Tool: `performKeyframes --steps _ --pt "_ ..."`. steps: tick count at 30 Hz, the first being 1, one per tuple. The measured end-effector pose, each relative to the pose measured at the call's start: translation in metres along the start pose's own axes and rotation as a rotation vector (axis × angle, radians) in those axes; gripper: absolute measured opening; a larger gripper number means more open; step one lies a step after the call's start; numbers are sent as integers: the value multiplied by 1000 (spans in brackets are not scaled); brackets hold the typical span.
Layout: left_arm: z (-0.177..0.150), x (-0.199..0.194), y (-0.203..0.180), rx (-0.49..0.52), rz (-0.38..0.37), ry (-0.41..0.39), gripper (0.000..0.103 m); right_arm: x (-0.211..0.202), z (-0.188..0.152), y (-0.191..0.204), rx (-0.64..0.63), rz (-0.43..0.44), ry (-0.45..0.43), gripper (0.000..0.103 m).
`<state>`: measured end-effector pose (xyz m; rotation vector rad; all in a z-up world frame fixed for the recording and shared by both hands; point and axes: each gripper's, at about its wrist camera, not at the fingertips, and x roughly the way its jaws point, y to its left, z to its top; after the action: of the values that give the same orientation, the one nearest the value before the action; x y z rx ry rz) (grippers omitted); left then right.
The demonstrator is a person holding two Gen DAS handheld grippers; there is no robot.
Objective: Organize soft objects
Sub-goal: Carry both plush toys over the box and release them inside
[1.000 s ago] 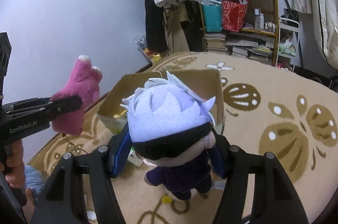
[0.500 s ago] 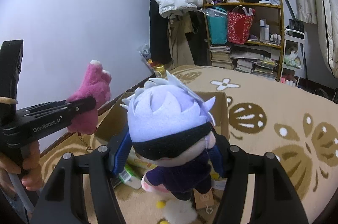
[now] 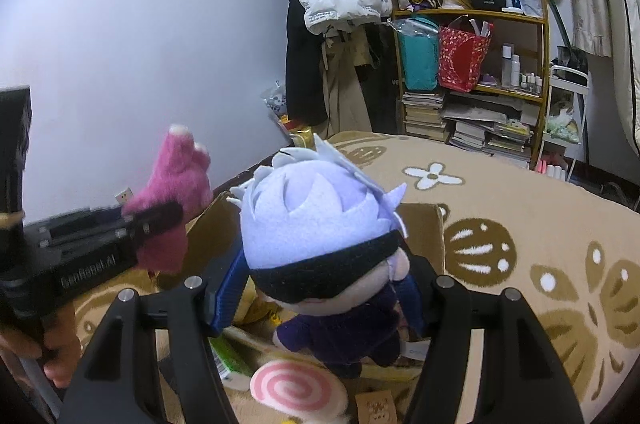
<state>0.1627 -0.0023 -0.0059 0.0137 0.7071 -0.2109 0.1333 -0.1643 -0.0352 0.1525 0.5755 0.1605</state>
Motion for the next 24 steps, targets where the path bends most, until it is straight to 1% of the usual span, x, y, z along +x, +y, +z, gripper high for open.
performKeyframes --steps 4,7,8,9,11,12,14,15,17,20,23,24 --pt "-3 14 0 -12 1 33 32 9 -1 -2 12 6 9 72" --pt "-3 22 1 -24 36 60 36 19 -4 -5 21 0 33 76" --pt "-4 25 2 -25 25 70 39 20 -5 -6 19 -7 35 78" --pt "-4 25 3 -24 17 76 42 22 -5 -7 18 -18 37 78" --pt "-4 25 2 -14 36 68 59 26 -8 -11 28 -15 50 82" --pt "-4 23 1 -7 46 59 63 27 -9 -13 35 -14 58 83" --pt "-4 21 0 -3 53 53 75 30 -11 -15 45 -22 71 85" --pt "-3 20 1 -10 60 54 79 32 -11 -16 48 -21 81 85" --pt "-1 16 4 -37 63 52 90 33 -12 -16 45 -20 95 86" --pt "2 10 15 -79 66 39 96 31 -12 -13 32 -25 88 87" --pt "4 6 24 -94 87 50 99 30 -12 -13 34 -26 90 94" --pt "4 5 26 -89 90 58 99 29 -12 -13 39 -27 92 94"
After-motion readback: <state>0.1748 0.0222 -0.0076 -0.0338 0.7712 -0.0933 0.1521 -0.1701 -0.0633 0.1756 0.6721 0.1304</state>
